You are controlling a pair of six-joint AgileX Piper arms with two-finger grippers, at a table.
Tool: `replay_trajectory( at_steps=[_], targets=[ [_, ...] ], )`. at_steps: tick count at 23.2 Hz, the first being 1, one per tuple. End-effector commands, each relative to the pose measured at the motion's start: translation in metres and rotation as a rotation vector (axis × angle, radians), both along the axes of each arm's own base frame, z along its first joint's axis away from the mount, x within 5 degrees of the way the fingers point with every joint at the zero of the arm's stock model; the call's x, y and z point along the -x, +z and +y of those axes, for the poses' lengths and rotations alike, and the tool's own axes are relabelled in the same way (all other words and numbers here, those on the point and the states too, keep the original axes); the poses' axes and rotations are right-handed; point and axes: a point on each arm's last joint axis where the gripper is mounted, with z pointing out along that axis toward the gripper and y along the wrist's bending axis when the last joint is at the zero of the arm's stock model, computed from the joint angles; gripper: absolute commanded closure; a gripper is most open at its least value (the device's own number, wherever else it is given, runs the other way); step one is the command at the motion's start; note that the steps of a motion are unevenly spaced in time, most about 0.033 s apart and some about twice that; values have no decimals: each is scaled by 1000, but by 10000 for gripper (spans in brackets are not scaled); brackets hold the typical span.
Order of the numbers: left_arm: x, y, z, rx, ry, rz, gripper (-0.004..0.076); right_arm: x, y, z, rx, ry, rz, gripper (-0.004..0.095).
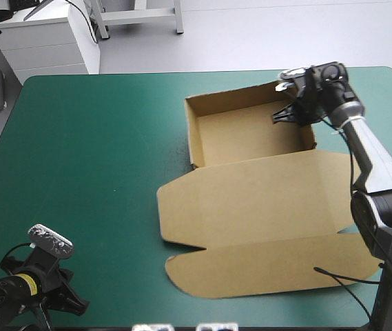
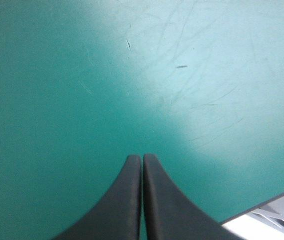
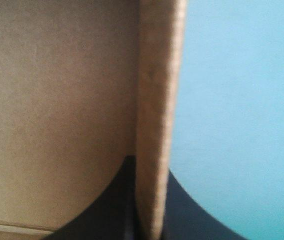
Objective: Fold the box
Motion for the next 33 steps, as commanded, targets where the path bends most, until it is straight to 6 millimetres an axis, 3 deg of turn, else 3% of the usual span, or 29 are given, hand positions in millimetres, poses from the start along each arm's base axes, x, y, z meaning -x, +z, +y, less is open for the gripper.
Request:
replay_trajectory(
  at_steps=[1, 4, 7, 11, 13, 19, 21, 23, 24, 25, 26, 27, 28, 33],
  targets=[
    [-3, 7, -2, 26, 5, -37, 731, 3, 38, -61, 34, -115, -141, 927],
    [-4, 8, -2, 23, 5, -50, 731, 6, 39, -118, 44, -248, -155, 927],
    [-6, 9, -2, 31, 3, -68, 731, 13, 40, -163, 49, -348, -185, 927],
    [-8, 11, -4, 47, 0, -104, 731, 27, 36, -213, 21, -468, -176, 927],
    [-9, 12, -4, 51, -1, -119, 731, 30, 30, -225, 14, -493, -156, 927],
    [-11, 14, -1, 19, 2, -147, 731, 23, 9, -231, -59, -478, -103, 923],
    [-12, 14, -1, 9, 3, -155, 731, 22, 2, -232, -62, -479, -76, 858],
    [-12, 14, 0, 6, 3, -157, 731, 22, 0, -235, -34, -480, -67, 667],
    [-12, 14, 0, 6, 3, -157, 731, 23, 0, -237, -10, -482, -64, 458],
    [-12, 14, 0, 6, 3, -157, 731, 24, 1, -238, 0, -494, -65, 351],
    [-12, 14, 0, 5, 3, -157, 731, 27, 5, -241, 31, -527, -73, 177],
    [-12, 14, 0, 5, 3, -157, 731, 29, 8, -243, 47, -552, -79, 134],
    [-12, 14, 0, 5, 3, -157, 731, 36, 22, -242, 65, -580, -100, 112],
    [-13, 15, 1, -9, 10, -164, 731, 80, 111, -214, 11, -556, -366, 241]
  ],
)
